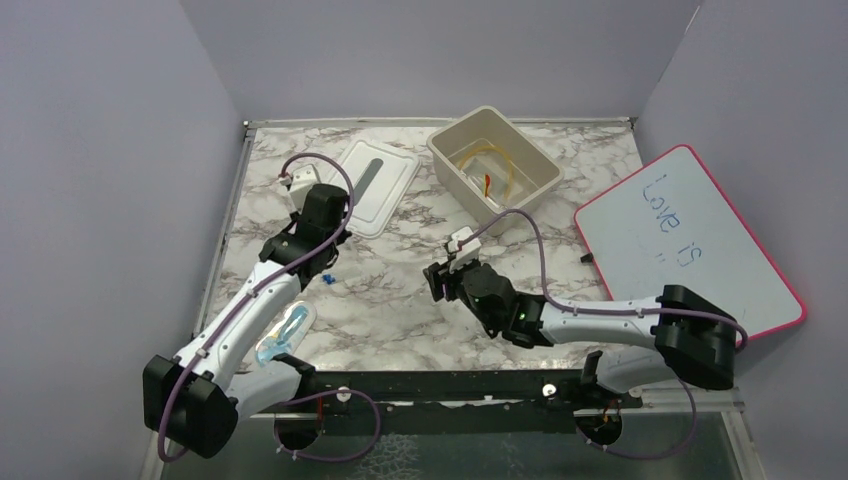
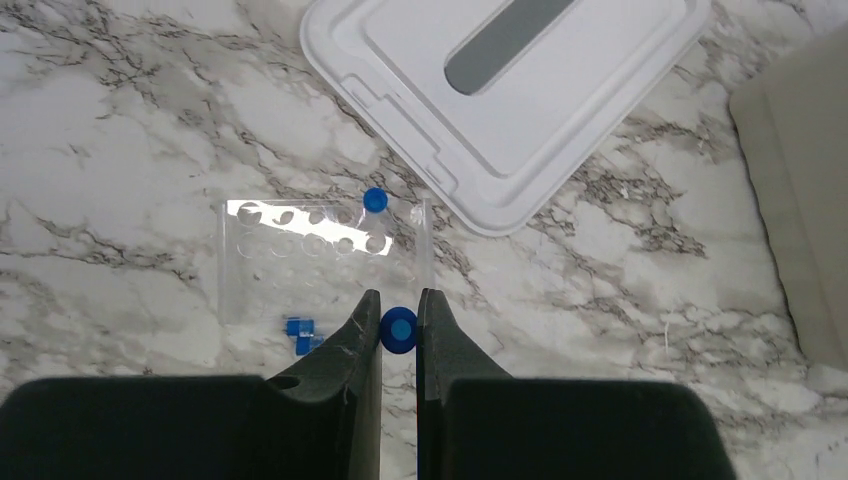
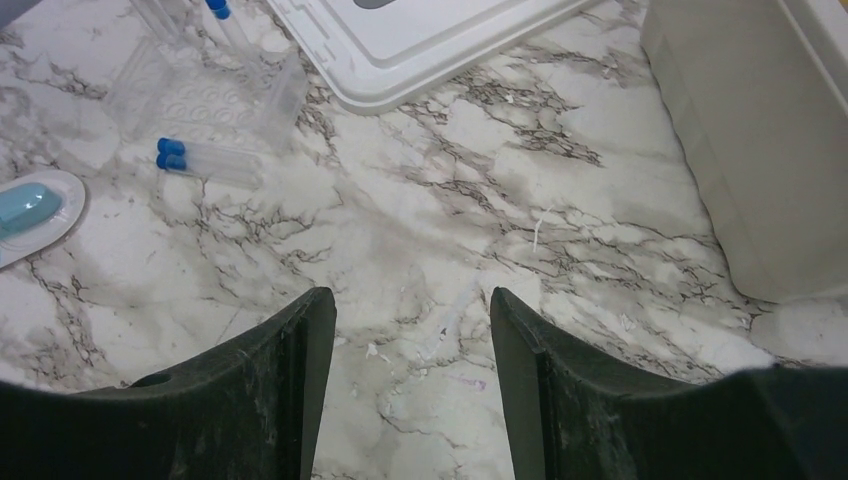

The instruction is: Organize the chemistry lab equipment

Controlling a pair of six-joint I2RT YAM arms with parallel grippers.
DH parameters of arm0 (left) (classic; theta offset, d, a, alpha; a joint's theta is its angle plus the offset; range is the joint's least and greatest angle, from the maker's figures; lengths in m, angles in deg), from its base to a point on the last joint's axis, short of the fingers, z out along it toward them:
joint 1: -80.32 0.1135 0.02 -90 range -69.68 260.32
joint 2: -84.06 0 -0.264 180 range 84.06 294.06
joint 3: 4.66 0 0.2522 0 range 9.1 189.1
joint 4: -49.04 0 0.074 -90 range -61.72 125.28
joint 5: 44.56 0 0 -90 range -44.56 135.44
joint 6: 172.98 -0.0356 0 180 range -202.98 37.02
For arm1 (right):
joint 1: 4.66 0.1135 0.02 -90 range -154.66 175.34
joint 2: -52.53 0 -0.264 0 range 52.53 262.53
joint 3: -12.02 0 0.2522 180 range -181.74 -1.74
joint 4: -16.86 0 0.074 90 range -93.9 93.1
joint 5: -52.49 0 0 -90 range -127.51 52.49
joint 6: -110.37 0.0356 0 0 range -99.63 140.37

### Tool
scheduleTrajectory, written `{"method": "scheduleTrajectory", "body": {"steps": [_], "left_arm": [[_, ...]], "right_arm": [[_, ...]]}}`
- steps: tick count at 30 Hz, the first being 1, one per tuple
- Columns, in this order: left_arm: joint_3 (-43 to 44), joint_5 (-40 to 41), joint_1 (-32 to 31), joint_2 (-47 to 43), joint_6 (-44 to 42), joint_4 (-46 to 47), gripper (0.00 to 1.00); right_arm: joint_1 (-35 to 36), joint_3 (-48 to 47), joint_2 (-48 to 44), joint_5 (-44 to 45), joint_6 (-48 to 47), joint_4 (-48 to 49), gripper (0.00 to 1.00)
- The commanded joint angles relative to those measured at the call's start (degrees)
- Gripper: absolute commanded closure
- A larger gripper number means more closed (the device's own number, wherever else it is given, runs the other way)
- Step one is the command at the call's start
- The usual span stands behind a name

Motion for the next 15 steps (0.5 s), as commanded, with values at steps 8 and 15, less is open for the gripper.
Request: {"method": "scheduleTrajectory", "body": {"steps": [8,15], "left_arm": [[-5.8,20.0,-5.1,3.1,3.6,14.2,0.97],[-7.5,21.0,-5.1,8.1,1.6,19.9,0.97]], "right_arm": [[-1.7,3.4,-4.8,1.0,3.3,-3.3,0.38],[-3.3,4.2,-5.0,0.7,3.8,-3.2,0.38]]}}
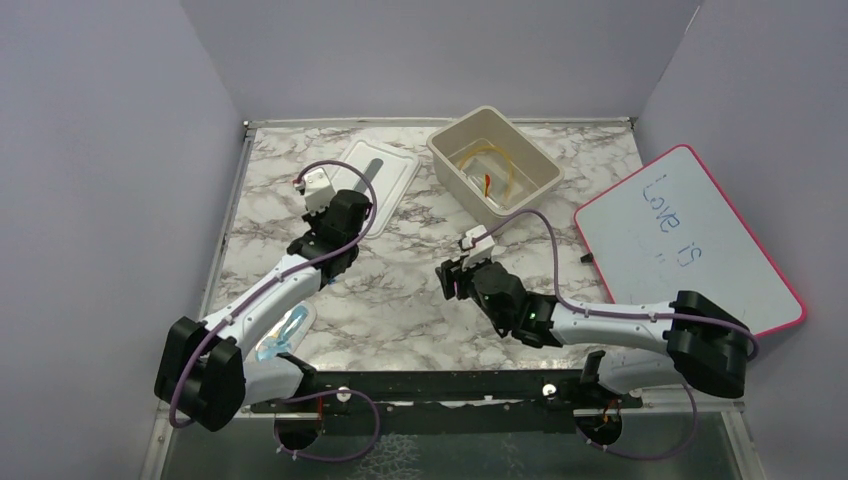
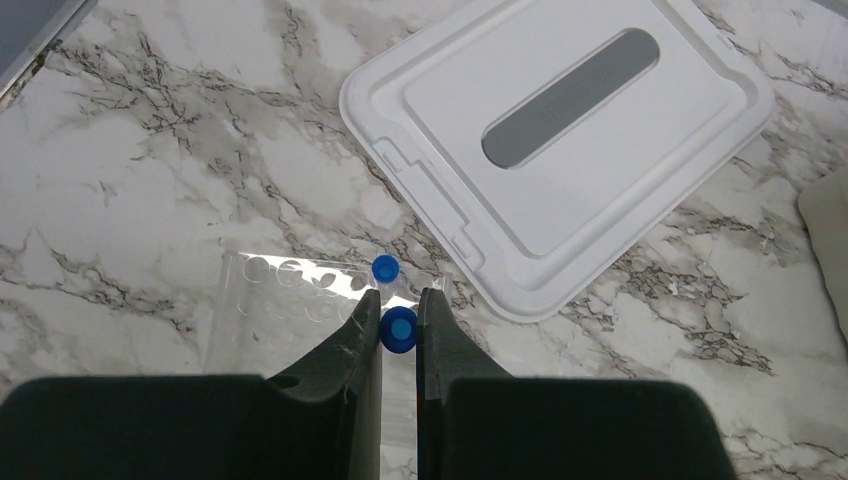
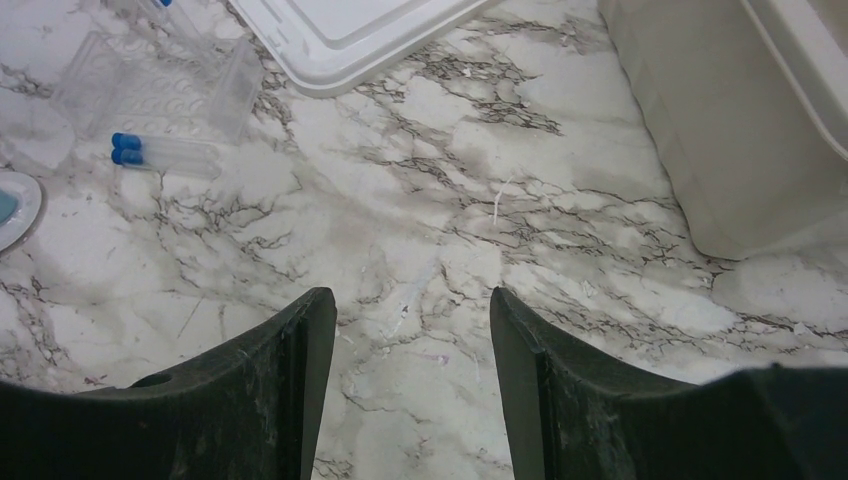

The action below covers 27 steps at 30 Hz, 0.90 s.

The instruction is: Organize the chemistry lab equipment

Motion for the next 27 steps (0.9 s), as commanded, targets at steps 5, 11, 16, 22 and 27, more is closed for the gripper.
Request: {"method": "scheduleTrajectory", "body": {"steps": [5,11,16,22,27], "left_arm": [[-6.0,4.0,-0.2,1.3,-2.6,10.9,0.96],[-8.9,4.1,-0.3,1.9,-5.1,15.3,0.96],[-10.5,3.7,-0.2,3.5,-6.7,18.3,0.96],[-11.6,2.4,-0.2,4.2,-7.3,20.3,0.95],[-12.4,2.1,-0.2,5.2,-7.4,21.4,0.95]], "right_arm": [[-1.6,0.5,0.1,-0.2,0.8,-0.3,0.38],[-2.5,-0.2,1.1,-1.0,0.8,-0.6,0.39],[-3.0,-0.7,1.7,-1.1,0.7,-1.3,0.39],[-3.3,-0.8,1.6,-1.0,1.3,-2.0,0.39],[-3.5,-0.9,1.6,-1.4,1.6,-2.4,0.39]]}}
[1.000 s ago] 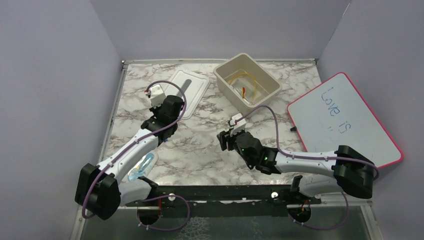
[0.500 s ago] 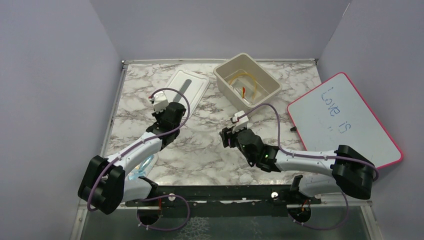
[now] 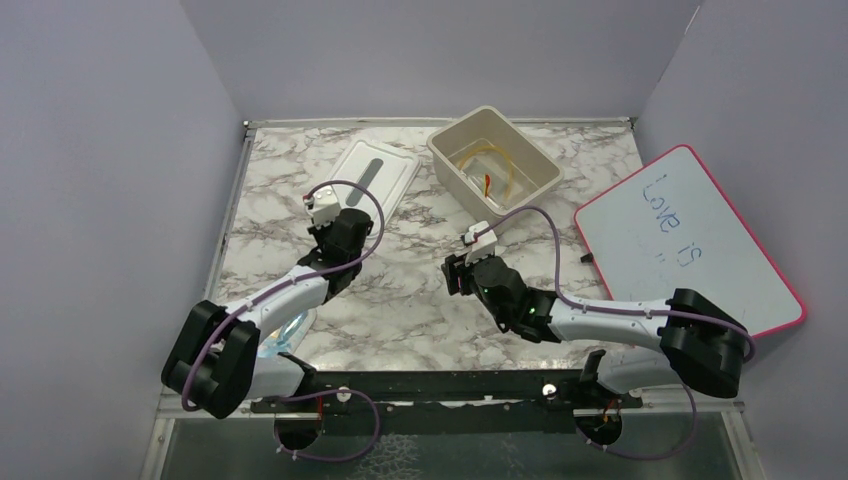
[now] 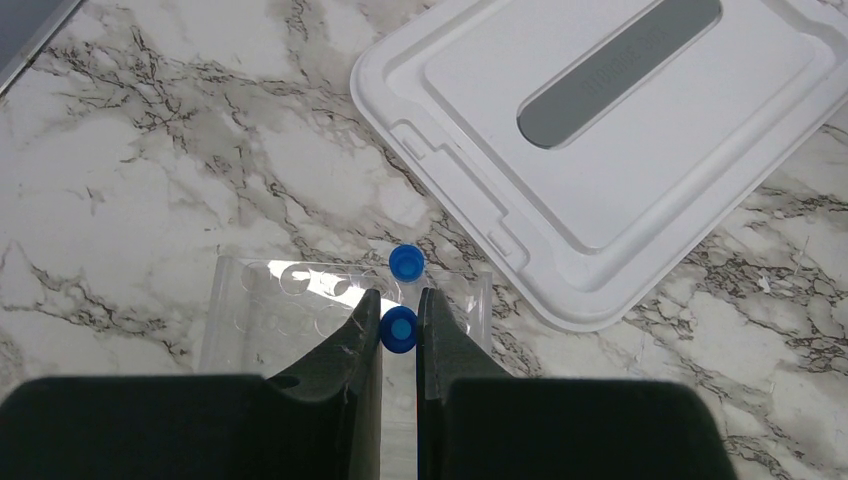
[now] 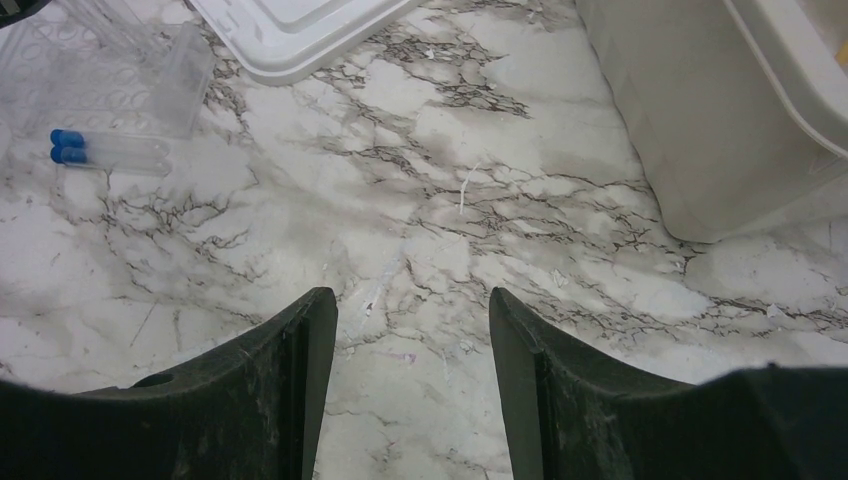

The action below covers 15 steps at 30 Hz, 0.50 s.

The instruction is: Organize the chemistry lab equipment

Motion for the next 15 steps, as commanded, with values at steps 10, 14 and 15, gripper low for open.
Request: {"method": "scheduleTrajectory", "body": {"steps": [10,14,15], "left_arm": [[-1.4,-0.3,-0.2,3.2,0.2,3.6,0.92],[-1.4,-0.8,-0.1,4.6,0.6,3.7,0.91],[-1.3,-1.0,-0.1,5.0,0.8,3.8,0.91]], "right_arm": [[-0.4,-1.3,0.1,-2.0,1.3,-2.2,0.39],[-0.4,-1.3,0.0,-1.9,1.4,-2.5,0.39],[-0.4,-1.3,0.0,-1.9,1.3,-2.6,0.39]]}}
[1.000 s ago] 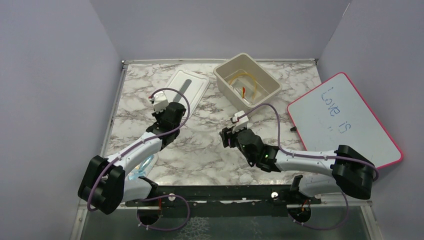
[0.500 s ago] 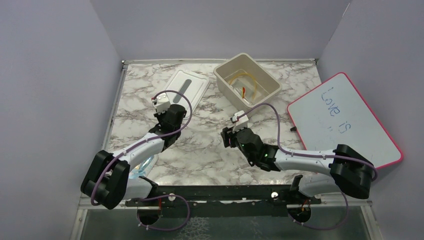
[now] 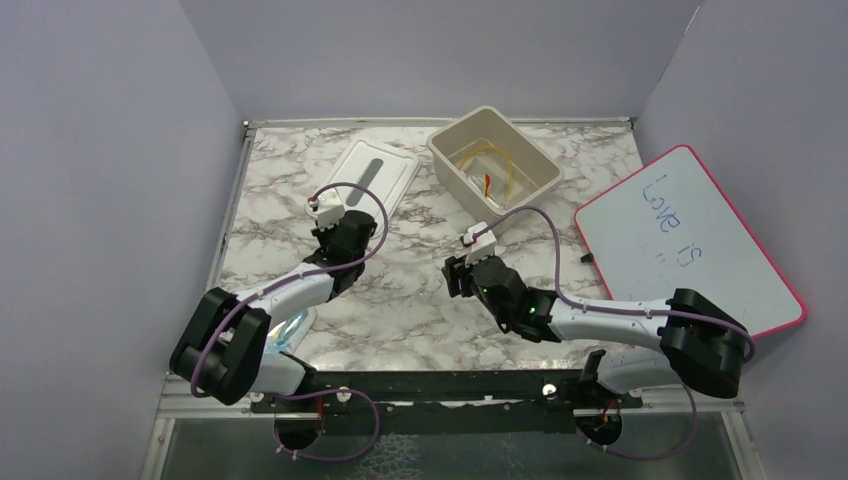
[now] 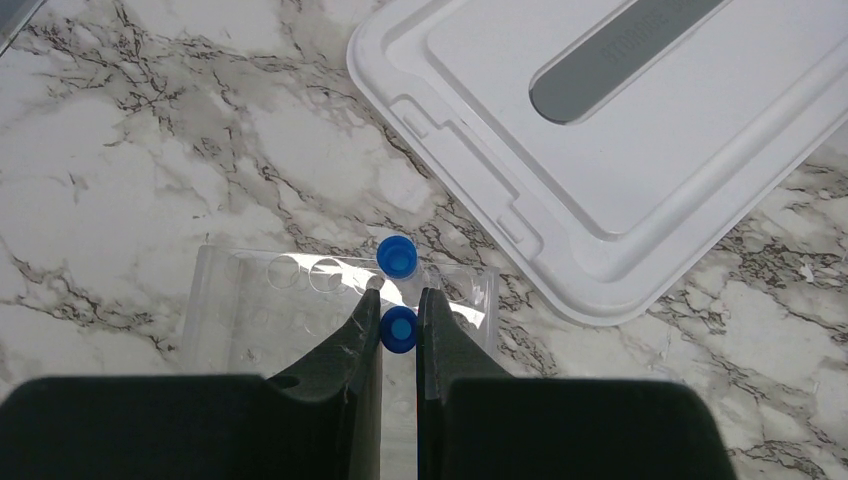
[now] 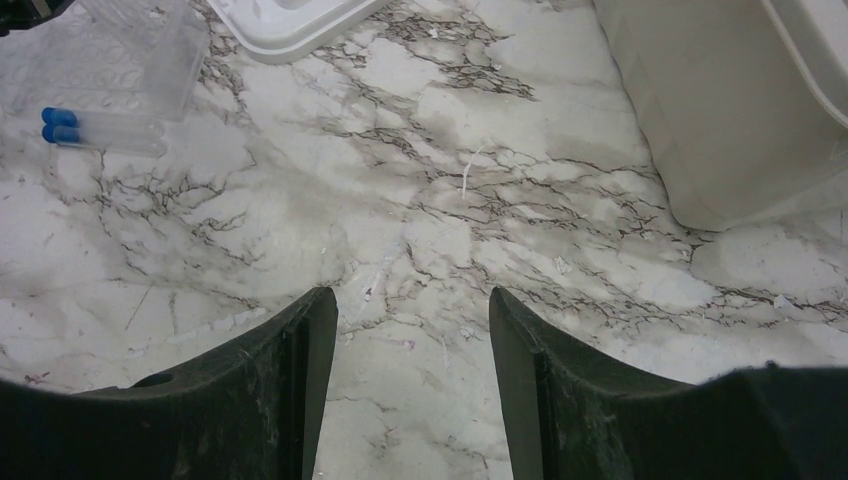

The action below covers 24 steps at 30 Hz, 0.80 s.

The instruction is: Organize the chemistry lab equipment

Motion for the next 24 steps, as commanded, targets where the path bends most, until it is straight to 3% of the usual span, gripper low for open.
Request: {"method": "scheduleTrajectory", "body": {"steps": [1,7,17,21,24], "left_arm": [[-0.5,-1.0,0.1,1.7,0.9,1.3,0.91],[-0.5,-1.6,0.7,2.8,1.3,1.8,0.89],[0.3,-1.9,1.1,2.3,2.0,0.1,0.76],[1.0,-2.1,1.1,-0.6,2.9,-2.4,0.61],[2.1,-1.9,1.1,-3.7,4.8,-7.0,0.39]], "right_arm": [[-0.2,-1.3,0.0,-0.6,0.9,-0.8,0.39],[-0.2,-1.4,-0.2,-0.3,0.9,-1.1,0.39],[-0.3,-1.6,-0.3,-1.2,0.5,-1.4,0.39],[-0.2,-2.0,-0.4,-3.4,-0.8,-1.3,0.39],[-0.3,-2.8,-0.2,-5.8,-2.0,-1.7,0.38]]}}
